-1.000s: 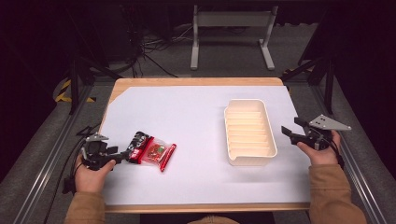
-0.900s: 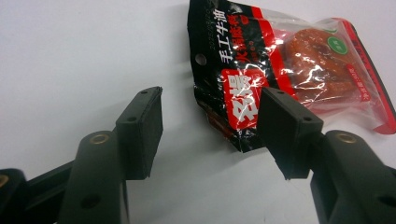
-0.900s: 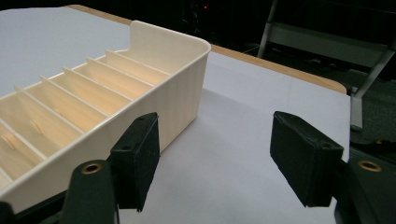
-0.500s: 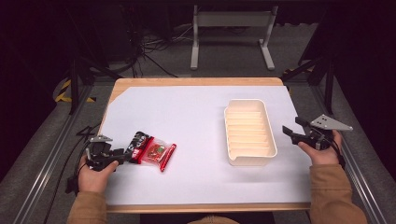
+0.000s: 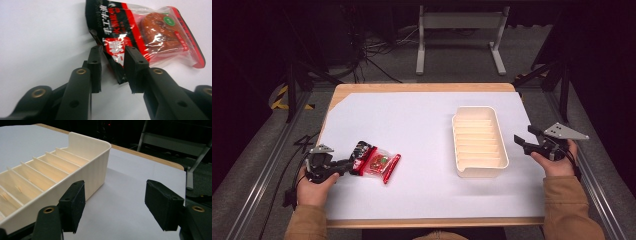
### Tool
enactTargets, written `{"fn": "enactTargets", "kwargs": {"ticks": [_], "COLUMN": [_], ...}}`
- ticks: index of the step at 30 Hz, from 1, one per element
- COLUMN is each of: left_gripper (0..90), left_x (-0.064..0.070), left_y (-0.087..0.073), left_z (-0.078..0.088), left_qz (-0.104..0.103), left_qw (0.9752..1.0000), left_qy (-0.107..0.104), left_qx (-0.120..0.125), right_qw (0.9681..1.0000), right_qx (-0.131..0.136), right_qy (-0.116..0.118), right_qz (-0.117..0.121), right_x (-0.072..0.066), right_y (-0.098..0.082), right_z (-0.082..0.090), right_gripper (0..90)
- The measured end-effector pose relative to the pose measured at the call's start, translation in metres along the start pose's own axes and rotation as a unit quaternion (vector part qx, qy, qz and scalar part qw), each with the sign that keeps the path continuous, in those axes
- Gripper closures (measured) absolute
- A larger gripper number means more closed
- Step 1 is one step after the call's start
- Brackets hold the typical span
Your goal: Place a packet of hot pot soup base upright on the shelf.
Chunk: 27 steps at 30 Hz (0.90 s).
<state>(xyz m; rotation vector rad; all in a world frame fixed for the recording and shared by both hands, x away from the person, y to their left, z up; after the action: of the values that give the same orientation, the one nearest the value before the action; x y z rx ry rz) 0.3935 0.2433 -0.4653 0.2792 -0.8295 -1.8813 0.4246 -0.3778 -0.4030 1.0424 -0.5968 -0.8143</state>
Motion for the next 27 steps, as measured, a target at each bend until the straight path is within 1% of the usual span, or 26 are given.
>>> {"fn": "enactTargets", "kwargs": {"ticks": [1, 2, 3, 4, 8, 9, 11, 12, 15, 16, 19, 20, 22, 24, 26, 27], "left_gripper": [70.2, 70.9, 70.9, 70.9, 73.0, 77.0, 78.7, 82.4, 87.6, 88.5, 89.2, 89.4, 89.6, 89.7, 89.7, 89.7], "left_x": [0.002, 0.004, 0.005, 0.006, 0.008, 0.008, 0.007, 0.006, 0.005, 0.005, 0.006, 0.007, 0.008, 0.009, 0.009, 0.009], "left_y": [0.000, 0.000, -0.001, -0.001, 0.000, -0.001, -0.001, -0.001, 0.000, 0.000, 0.000, 0.001, 0.003, 0.004, 0.005, 0.006], "left_z": [-0.001, -0.004, -0.007, -0.009, -0.011, -0.012, -0.013, -0.013, -0.012, -0.012, -0.011, -0.009, -0.006, -0.003, -0.002, 0.001], "left_qz": [-0.004, -0.013, -0.022, -0.026, -0.027, -0.028, -0.030, -0.031, -0.020, -0.020, -0.020, -0.016, -0.016, -0.016, -0.017, -0.018], "left_qw": [1.0000, 0.9998, 0.9995, 0.9992, 0.9991, 0.9990, 0.9986, 0.9985, 0.9991, 0.9991, 0.9992, 0.9994, 0.9994, 0.9994, 0.9994, 0.9994], "left_qy": [-0.001, 0.002, 0.011, 0.017, 0.023, 0.024, 0.036, 0.038, 0.031, 0.031, 0.032, 0.032, 0.032, 0.029, 0.028, 0.022], "left_qx": [-0.004, -0.013, -0.019, -0.024, -0.023, -0.025, -0.026, -0.026, -0.018, -0.018, -0.011, -0.005, 0.004, 0.011, 0.012, 0.017], "right_qw": [1.0000, 1.0000, 1.0000, 1.0000, 1.0000, 1.0000, 1.0000, 1.0000, 1.0000, 1.0000, 1.0000, 1.0000, 1.0000, 0.9999, 0.9999, 0.9999], "right_qx": [0.000, 0.000, 0.000, 0.000, 0.001, 0.000, -0.001, -0.002, -0.001, -0.001, 0.001, 0.001, 0.001, 0.003, 0.004, 0.005], "right_qy": [0.000, 0.000, 0.001, 0.002, 0.002, 0.003, 0.003, 0.003, 0.004, 0.004, 0.006, 0.006, 0.007, 0.009, 0.008, 0.009], "right_qz": [0.000, 0.000, 0.001, 0.002, 0.001, 0.000, 0.000, -0.002, -0.001, -0.001, 0.001, 0.001, 0.003, 0.005, 0.008, 0.009], "right_x": [0.000, 0.000, -0.001, -0.001, -0.001, -0.001, -0.001, -0.001, -0.002, -0.002, -0.001, -0.001, -0.001, -0.001, -0.001, -0.001], "right_y": [0.000, 0.000, 0.000, 0.000, 0.000, 0.000, -0.001, -0.001, 0.000, 0.000, 0.000, 0.000, 0.000, 0.001, 0.001, 0.002], "right_z": [0.000, 0.000, -0.001, -0.001, -0.001, -0.001, -0.001, -0.002, -0.002, -0.002, -0.001, 0.000, 0.000, 0.001, 0.001, 0.002], "right_gripper": [33.0, 33.0, 33.0, 32.9, 32.8, 32.9, 32.9, 32.9, 33.2, 33.2, 35.7, 36.5, 38.2, 40.4, 41.2, 42.5]}}
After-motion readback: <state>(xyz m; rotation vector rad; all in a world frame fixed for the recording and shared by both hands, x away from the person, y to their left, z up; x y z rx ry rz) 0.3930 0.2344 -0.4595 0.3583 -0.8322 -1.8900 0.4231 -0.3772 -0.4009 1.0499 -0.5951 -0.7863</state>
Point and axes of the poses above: each handheld gripper's, and its own axes: z roughly backward along the jaws, y roughly out of its top, x roughly to its right, the point moved 4 cm from there along -z, roughly forward along the jaws, and after that the axes turned 6 degrees about y, right-handed, at the moved point
